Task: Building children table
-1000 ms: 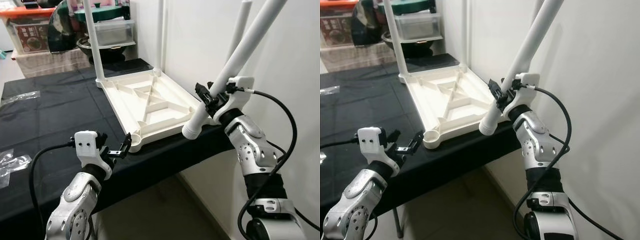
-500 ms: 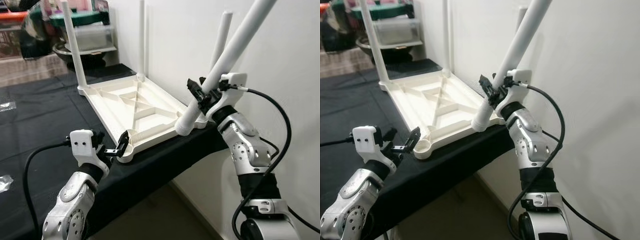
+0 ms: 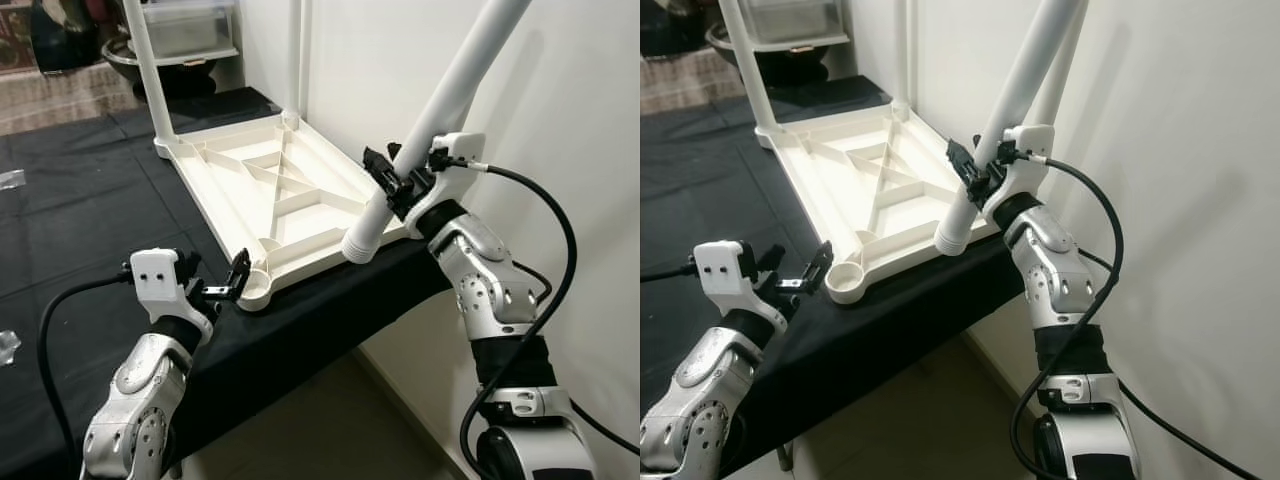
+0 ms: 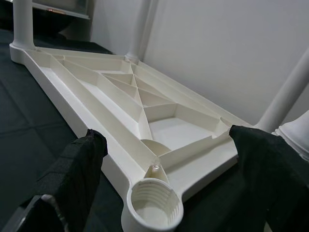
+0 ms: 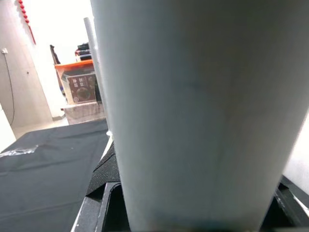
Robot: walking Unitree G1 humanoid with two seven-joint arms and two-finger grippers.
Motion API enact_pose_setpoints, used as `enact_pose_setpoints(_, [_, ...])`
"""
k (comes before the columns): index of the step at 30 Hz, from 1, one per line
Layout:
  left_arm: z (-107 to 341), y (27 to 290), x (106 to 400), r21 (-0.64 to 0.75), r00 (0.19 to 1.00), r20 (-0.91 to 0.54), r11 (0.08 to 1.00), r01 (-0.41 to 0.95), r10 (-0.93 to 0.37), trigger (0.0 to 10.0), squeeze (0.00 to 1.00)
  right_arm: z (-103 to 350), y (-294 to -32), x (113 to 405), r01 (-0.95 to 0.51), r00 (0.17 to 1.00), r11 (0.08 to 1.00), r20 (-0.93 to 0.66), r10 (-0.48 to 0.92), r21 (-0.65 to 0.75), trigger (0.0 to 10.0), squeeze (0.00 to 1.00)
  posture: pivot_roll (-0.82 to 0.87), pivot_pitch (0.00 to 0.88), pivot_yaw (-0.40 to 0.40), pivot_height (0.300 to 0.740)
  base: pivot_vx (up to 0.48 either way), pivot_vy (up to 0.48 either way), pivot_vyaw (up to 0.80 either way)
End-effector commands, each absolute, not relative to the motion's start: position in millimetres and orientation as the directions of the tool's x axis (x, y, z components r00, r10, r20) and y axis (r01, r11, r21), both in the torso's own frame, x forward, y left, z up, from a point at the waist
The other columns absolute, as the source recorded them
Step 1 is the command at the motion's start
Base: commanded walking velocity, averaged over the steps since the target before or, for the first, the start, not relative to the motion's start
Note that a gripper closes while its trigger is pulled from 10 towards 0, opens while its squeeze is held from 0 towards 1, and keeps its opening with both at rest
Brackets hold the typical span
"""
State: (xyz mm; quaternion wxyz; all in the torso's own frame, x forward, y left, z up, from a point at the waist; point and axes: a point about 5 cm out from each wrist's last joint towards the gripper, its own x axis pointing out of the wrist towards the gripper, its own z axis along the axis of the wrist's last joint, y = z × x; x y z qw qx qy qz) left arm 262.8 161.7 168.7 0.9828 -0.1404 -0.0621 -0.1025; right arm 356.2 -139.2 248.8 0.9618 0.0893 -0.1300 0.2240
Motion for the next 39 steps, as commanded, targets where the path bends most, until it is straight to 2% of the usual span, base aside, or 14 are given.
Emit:
enact_pose_setpoints(1, [167.2, 159.4, 262.9, -0.267, 0.968, 0.15, 0.934, 0.237, -0.203, 10.0, 0.0, 249.5, -139.5, 354.2, -0.46, 0.863, 0.881, 0.289, 0.415, 0.11, 10.0, 0.0, 0.04, 0.0, -0.072, 0.74, 0.337, 0.334, 0.0])
enact_pose_setpoints(8, [169.2, 159.3, 262.4, -0.258, 0.964, 0.164, 0.934, 0.246, -0.209, 10.0, 0.0, 247.4, -137.8, 352.9, -0.464, 0.862, 0.879, 0.285, 0.419, 0.112, 10.0, 0.0, 0.04, 0.0, -0.07, 0.74, 0.352, 0.219, 0.0])
enact_pose_setpoints(30, [168.7, 159.6, 260.7, -0.26, 0.964, 0.16, 0.933, 0.248, -0.212, 10.0, 0.0, 242.5, -138.1, 350.8, -0.457, 0.87, 0.88, 0.274, 0.411, 0.128, 10.0, 0.0, 0.05, 0.0, -0.06, 0.74, 0.0, 0.0, 0.0])
enact_pose_setpoints(39, [170.8, 160.7, 259.9, -0.274, 0.961, 0.174, 0.927, 0.255, -0.213, 10.0, 0.0, 240.7, -135.9, 349.4, -0.46, 0.869, 0.878, 0.272, 0.414, 0.134, 10.0, 0.0, 0.05, 0.0, -0.061, 0.74, 0.407, 0.0, 0.0])
